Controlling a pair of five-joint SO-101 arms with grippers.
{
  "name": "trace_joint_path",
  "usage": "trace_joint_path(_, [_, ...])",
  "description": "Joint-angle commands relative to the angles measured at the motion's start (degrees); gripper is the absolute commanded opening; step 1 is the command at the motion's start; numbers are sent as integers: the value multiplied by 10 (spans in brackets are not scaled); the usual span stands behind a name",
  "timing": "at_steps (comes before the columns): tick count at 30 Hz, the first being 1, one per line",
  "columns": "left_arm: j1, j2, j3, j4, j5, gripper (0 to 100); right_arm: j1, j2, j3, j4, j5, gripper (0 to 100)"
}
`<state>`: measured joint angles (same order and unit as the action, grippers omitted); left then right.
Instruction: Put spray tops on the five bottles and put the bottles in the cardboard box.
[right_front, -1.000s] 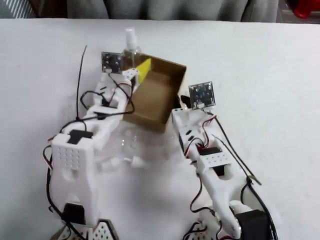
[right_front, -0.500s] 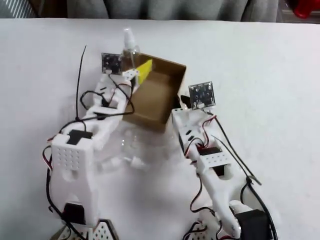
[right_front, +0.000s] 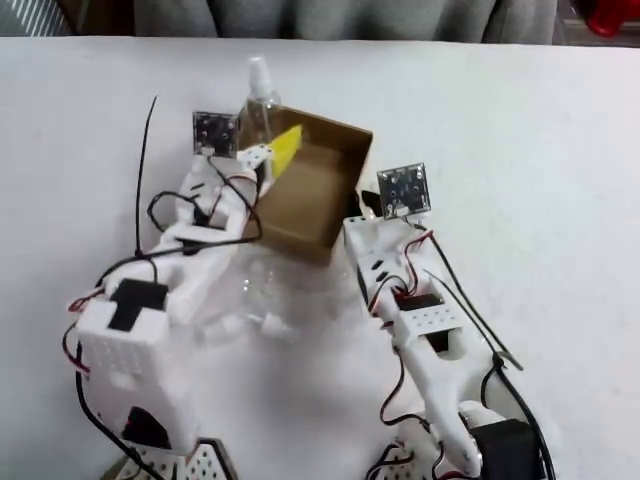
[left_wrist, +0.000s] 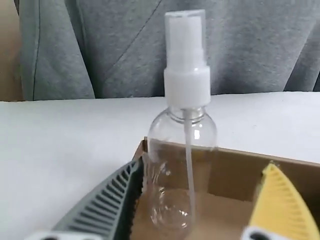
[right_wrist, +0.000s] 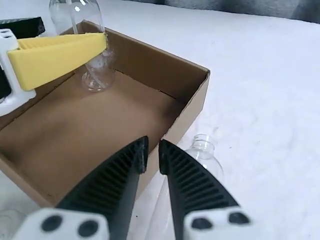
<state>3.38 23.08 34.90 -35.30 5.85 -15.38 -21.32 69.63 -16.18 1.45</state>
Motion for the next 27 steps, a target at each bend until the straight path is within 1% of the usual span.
trace_joint_path(1, [1,-72,36,-6,-6,343,6,-2,-33,-15,-3,15])
trace_joint_path(3, [1,-100,66,-3,-8,343,7,-2,-33,-14,-4,15])
trace_joint_path(5, [1,-132,90,29,-26,343,7,-2,-33,-14,-4,15])
trace_joint_path(8, [3,-188,115,109,-54,343,7,-2,-32,-12,-4,15])
trace_joint_path(16, [1,-308,146,337,-60,343,7,-1,-31,-12,-4,15])
trace_joint_path(24, [1,-371,144,531,-55,343,7,-1,-30,-10,-3,15])
trace_joint_path(27, [0,-380,145,579,-55,343,7,-2,-32,-3,1,15])
